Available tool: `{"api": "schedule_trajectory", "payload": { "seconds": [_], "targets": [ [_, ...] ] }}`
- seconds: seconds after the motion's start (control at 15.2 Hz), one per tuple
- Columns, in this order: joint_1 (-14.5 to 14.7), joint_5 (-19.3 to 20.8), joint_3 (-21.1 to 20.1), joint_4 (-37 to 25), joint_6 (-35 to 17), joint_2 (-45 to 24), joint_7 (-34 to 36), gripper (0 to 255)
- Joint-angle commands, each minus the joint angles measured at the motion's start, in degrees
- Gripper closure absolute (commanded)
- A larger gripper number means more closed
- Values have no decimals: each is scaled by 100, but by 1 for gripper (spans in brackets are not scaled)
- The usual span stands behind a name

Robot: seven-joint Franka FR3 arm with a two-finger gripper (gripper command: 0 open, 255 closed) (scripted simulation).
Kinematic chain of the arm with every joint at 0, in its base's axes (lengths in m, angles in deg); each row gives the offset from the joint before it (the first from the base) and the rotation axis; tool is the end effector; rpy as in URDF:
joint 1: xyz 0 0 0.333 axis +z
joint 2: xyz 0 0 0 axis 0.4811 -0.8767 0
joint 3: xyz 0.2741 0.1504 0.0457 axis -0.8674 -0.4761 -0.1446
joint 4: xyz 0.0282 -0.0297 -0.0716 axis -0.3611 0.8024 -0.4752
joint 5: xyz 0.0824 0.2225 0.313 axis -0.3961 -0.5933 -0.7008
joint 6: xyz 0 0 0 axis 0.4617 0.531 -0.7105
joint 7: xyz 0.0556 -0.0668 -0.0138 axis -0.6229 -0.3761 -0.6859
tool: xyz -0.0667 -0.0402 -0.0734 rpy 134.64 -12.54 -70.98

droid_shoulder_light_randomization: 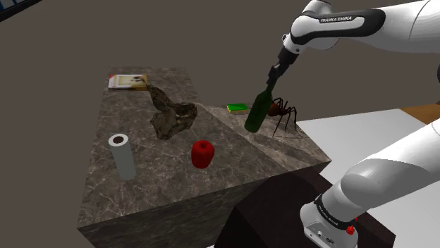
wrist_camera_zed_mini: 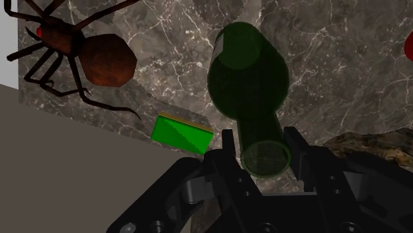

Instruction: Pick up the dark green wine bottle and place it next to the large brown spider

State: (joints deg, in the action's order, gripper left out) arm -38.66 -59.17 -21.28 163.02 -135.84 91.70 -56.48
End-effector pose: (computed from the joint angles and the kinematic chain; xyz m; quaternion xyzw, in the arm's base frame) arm 0.4953 -0.1520 0.5130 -0.9941 -0.0607 -0.0859 0.0276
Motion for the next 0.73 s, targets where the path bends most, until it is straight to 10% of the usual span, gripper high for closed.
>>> {"api": "schedule_trajectory", "payload": {
  "seconds": [0.0, 0.66],
  "targets": [
    [6, -13, -4, 126, -162, -30, -10, 255],
    [11, -54, 1, 444, -576, -130, -71, 255]
  ]
}}
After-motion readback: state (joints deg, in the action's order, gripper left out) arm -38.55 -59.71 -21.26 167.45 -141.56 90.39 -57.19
